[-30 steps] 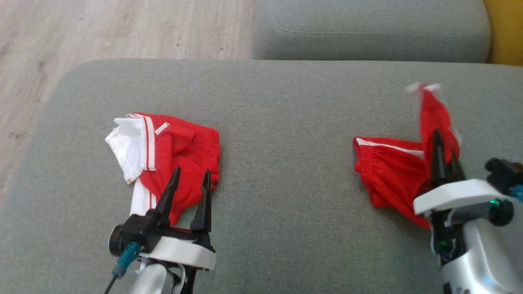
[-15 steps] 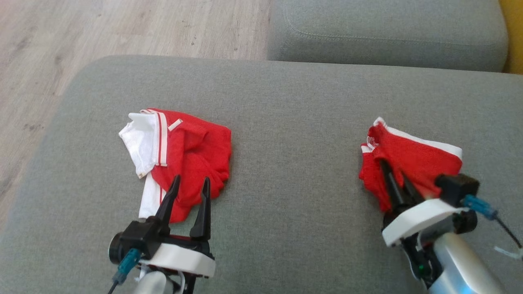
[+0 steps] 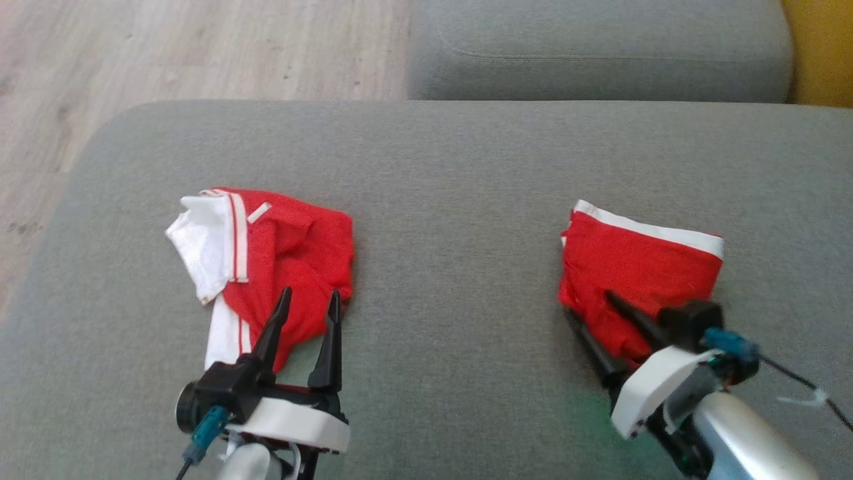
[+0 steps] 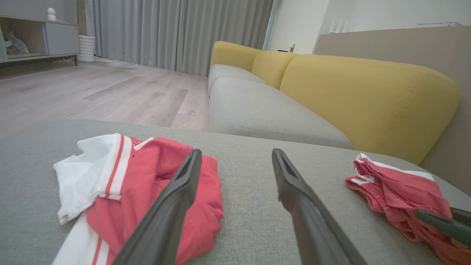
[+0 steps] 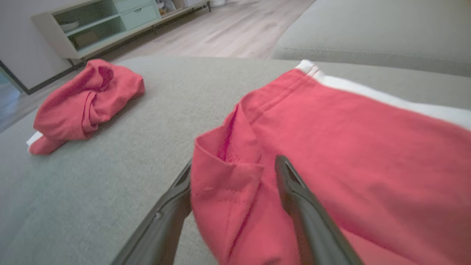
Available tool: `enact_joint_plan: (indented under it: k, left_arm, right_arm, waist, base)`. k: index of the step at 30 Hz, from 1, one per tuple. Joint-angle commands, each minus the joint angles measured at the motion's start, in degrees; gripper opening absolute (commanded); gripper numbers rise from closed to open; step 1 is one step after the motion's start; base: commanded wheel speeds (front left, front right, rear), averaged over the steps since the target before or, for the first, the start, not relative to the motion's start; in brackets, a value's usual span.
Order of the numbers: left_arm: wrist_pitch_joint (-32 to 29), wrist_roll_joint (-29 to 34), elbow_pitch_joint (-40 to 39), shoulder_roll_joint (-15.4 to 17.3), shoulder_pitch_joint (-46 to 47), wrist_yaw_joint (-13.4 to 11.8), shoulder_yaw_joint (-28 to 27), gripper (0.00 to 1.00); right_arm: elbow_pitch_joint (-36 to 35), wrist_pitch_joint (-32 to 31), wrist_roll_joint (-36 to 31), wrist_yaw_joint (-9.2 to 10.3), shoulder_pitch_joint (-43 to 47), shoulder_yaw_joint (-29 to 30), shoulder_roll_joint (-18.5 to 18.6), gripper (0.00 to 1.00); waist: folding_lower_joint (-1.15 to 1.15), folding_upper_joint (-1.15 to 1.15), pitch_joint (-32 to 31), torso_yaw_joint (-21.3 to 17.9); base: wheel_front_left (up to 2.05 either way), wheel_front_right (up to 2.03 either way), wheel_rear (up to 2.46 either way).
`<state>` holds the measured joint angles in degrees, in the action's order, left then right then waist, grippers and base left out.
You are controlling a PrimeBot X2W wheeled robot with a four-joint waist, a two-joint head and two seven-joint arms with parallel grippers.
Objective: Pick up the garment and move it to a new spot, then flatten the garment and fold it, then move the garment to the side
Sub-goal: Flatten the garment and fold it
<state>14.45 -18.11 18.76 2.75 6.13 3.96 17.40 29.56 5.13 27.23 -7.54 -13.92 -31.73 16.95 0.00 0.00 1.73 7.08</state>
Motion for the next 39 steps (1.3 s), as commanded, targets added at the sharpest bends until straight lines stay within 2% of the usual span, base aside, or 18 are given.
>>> enact_joint_plan:
  k: [1, 6, 12, 15, 17, 22, 31, 32, 33, 39]
  left_arm:
    - [0.55, -0.08, -1.68, 0.13, 1.52, -0.27, -2.1, 1.0]
    - [0.55, -0.43, -3.15, 0.13, 1.87, -0.21, -2.27, 1.0]
    - [0.55, -0.98, -5.12, 0.13, 1.81, -0.33, -2.26, 1.0]
    - [0.55, -1.03, -5.78, 0.13, 1.61, -0.33, -2.09, 1.0]
    - [0.55, -1.16, -6.14, 0.13, 1.37, -0.33, -1.98, 1.0]
    - [0.55, -1.74, -5.94, 0.13, 0.89, -0.28, -1.09, 1.0]
    - [0.55, -1.46, -5.35, 0.13, 1.71, -0.07, -0.16, 1.0]
    - [0.55, -1.41, -5.3, 0.13, 1.97, -0.03, -0.16, 1.0]
    - [0.55, -1.39, -5.26, 0.13, 2.23, 0.0, -0.12, 1.0]
    - [0.55, -1.41, -5.08, 0.13, 4.17, 0.18, 0.54, 1.0]
  right_arm:
    - [-2.53, 1.01, 0.57, 0.05, -2.15, 0.61, 1.15, 1.0]
    - [-7.76, 3.09, 1.94, 0.05, -0.89, 6.18, 1.63, 1.0]
    - [-14.32, 5.51, -0.84, 0.05, 2.51, 13.59, 0.46, 1.0]
    - [-15.73, 6.94, -3.94, 0.05, 4.96, 19.58, -2.11, 1.0]
    - [-15.73, 7.66, -6.87, 0.05, 6.79, 24.12, -5.18, 1.0]
    - [-16.0, 8.51, -12.59, 0.05, 10.96, 28.36, -11.15, 1.0]
    - [-15.17, 8.32, -15.23, 0.05, 9.3, 32.06, -13.46, 1.0]
    - [-14.79, 7.93, -15.41, 0.05, 8.55, 32.64, -13.56, 0.44]
    - [-14.27, 7.42, -15.64, 0.05, 7.68, 33.24, -13.64, 0.0]
    - [-8.53, 2.56, -17.01, 0.05, 1.38, 37.82, -13.96, 0.0]
  waist:
    - [0.0, 0.0, -0.12, -0.99]
    - [0.0, 0.0, -0.45, -3.45]
    - [0.0, 0.0, -0.64, -6.37]
    - [0.0, 0.0, -0.53, -7.67]
    - [0.0, 0.0, -0.49, -8.4]
    - [0.0, 0.0, -0.16, -9.29]
    - [0.0, 0.0, 1.65, -8.11]
    - [0.0, 0.0, 2.16, -7.67]
    - [0.0, 0.0, 2.71, -7.19]
    - [0.0, 0.0, 6.93, -3.65]
  base:
    - [0.0, 0.0, 0.0]
    - [0.0, 0.0, 0.0]
    - [0.0, 0.0, 0.0]
    - [0.0, 0.0, 0.0]
    - [0.0, 0.0, 0.0]
    - [0.0, 0.0, 0.0]
    - [0.0, 0.0, 0.0]
    - [0.0, 0.0, 0.0]
    - [0.0, 0.0, 0.0]
    - [0.0, 0.0, 0.0]
